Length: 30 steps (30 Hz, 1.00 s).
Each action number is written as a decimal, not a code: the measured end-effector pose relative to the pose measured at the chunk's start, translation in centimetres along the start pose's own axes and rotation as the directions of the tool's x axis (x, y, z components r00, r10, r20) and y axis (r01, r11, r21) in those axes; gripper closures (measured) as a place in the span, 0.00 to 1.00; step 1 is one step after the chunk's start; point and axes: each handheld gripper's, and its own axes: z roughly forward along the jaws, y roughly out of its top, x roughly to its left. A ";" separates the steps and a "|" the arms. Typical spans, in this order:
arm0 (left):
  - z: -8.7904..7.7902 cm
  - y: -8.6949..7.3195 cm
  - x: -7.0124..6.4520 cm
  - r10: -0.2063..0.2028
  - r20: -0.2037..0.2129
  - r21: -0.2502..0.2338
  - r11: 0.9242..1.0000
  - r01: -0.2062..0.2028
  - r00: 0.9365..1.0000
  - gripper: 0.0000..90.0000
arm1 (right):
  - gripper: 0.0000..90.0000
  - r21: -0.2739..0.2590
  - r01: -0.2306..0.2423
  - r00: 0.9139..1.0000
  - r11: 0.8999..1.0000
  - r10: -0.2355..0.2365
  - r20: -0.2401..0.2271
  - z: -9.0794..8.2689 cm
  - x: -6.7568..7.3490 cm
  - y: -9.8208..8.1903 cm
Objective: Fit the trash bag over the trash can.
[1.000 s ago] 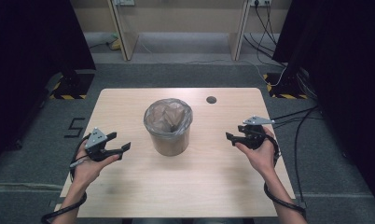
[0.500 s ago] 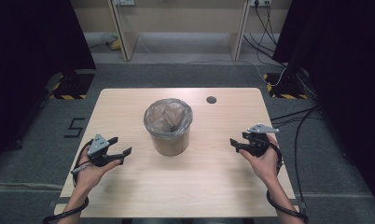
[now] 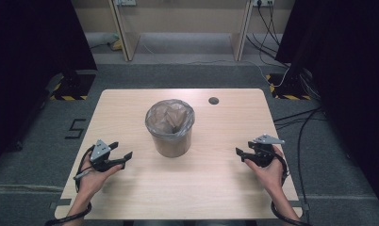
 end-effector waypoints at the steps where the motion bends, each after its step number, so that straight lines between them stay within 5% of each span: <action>1: 0.0 -0.2 0.0 -0.001 -0.003 0.000 1.000 0.001 1.000 0.27 | 0.39 0.002 -0.003 1.000 1.000 0.003 0.001 0.0 -0.1 -0.2; 30: 0.3 -2.2 0.5 -0.018 -0.059 -0.010 1.000 0.017 0.998 0.26 | 0.38 -0.028 -0.033 0.999 0.999 0.034 0.039 0.1 -1.3 -3.0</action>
